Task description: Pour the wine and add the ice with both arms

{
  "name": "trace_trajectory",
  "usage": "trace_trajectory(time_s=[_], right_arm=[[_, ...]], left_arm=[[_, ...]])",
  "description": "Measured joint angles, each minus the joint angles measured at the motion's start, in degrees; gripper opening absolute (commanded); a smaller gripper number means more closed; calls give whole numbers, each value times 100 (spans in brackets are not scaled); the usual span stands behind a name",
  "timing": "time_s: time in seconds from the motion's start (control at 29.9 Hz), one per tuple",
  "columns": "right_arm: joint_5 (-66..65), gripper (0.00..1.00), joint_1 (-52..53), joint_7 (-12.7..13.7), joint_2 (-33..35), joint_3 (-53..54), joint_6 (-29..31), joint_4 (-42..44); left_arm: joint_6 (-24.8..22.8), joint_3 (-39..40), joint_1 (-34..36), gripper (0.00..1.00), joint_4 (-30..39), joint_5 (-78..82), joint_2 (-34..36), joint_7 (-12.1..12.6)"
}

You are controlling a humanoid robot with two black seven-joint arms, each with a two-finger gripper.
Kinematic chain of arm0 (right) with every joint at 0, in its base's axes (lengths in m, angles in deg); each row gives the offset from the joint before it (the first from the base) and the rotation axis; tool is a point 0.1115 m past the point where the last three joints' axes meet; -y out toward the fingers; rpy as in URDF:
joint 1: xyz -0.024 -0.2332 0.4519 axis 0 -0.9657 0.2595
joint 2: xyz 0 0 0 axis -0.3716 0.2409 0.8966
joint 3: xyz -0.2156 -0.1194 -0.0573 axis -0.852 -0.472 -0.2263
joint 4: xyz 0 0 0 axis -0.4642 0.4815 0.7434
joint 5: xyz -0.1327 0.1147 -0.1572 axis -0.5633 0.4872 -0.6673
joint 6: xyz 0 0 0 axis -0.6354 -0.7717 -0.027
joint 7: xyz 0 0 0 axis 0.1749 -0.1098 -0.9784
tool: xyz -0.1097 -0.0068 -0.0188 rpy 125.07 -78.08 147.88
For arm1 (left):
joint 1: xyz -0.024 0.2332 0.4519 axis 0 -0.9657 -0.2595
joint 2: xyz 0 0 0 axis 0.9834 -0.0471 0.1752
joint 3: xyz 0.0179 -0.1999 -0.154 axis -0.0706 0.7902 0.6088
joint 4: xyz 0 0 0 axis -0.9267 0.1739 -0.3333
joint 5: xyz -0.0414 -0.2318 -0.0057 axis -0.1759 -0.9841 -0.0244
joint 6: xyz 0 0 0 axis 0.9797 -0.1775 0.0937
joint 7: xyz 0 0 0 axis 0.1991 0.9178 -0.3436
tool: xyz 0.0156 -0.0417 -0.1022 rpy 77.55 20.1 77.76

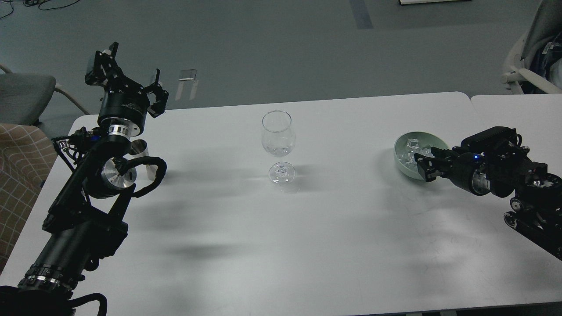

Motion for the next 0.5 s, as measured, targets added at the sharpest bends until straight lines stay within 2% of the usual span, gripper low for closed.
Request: trace_trajectory(time_s=[0.13, 0.27, 0.5], right_arm=[[0, 29, 5, 4, 0, 0, 0, 47], [0, 20, 5, 6, 0, 0, 0, 95], [16, 17, 18, 6, -4, 0, -12, 103]], left_arm=[[0, 0, -2, 98, 0, 0, 0, 0], [0, 0, -9, 98, 0, 0, -2, 0], [0, 0, -9, 98, -2, 0, -2, 0]])
